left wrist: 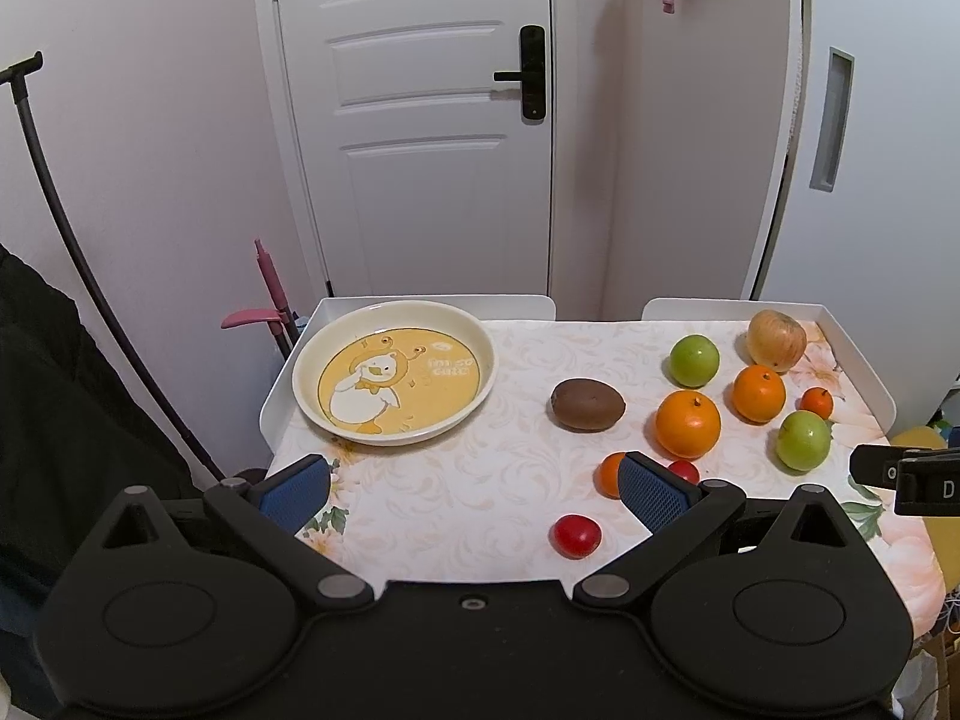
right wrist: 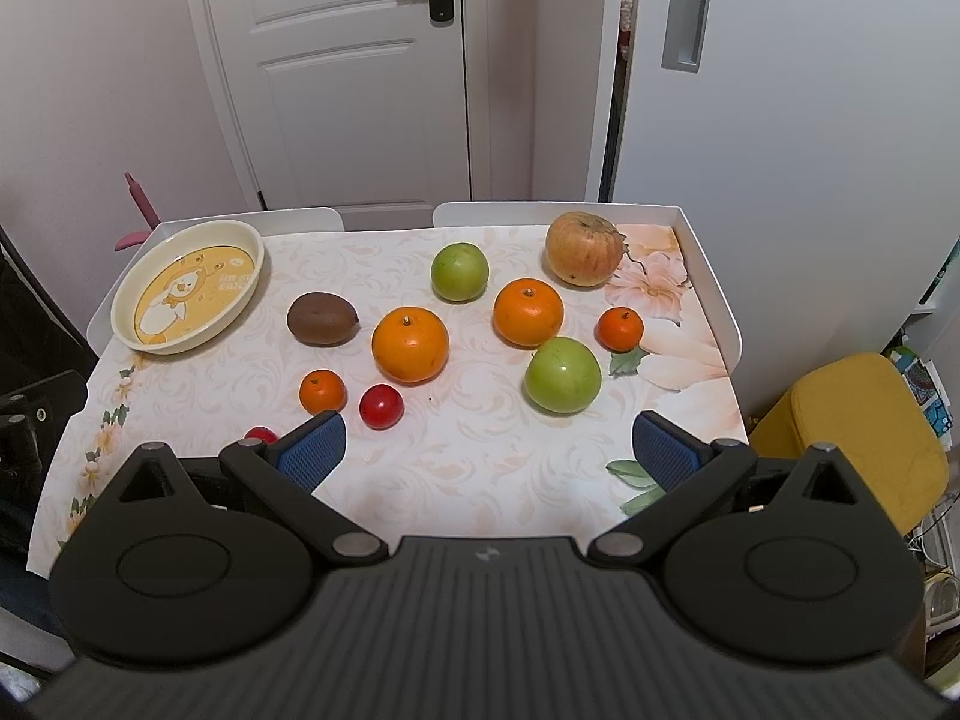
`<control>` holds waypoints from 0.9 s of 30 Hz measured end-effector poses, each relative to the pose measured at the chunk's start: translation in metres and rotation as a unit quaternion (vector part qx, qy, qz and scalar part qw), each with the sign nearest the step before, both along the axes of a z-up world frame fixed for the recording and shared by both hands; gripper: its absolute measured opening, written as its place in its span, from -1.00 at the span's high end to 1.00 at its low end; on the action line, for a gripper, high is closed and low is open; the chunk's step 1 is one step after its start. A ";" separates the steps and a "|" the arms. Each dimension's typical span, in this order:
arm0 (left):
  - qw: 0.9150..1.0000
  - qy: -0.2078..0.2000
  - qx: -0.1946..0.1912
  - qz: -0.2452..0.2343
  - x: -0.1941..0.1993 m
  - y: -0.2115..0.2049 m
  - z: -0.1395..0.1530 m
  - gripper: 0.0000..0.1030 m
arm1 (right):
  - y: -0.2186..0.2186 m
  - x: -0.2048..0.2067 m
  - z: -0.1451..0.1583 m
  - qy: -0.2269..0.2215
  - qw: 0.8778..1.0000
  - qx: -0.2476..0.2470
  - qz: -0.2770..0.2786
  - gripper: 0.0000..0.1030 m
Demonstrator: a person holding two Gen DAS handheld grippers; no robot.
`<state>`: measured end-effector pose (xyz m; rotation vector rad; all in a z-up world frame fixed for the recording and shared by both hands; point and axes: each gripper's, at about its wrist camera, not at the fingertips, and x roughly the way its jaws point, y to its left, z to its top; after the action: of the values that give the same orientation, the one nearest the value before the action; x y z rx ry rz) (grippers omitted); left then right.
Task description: Organize fruits
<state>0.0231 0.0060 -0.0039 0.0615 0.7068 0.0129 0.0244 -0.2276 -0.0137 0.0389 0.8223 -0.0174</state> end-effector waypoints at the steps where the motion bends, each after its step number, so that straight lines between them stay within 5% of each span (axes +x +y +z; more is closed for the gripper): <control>1: 1.000 0.000 0.000 0.000 -0.001 -0.001 0.000 -1.00 | 0.000 0.000 -0.001 0.000 1.000 0.000 0.000 -1.00; 27: 1.000 0.005 0.001 -0.027 0.012 0.002 -0.006 -1.00 | 0.000 0.009 -0.018 0.002 1.000 0.004 0.000 -1.00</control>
<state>0.0351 0.0076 -0.0102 0.0830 0.7156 -0.0382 0.0337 -0.2274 -0.0313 0.0476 0.8262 -0.0147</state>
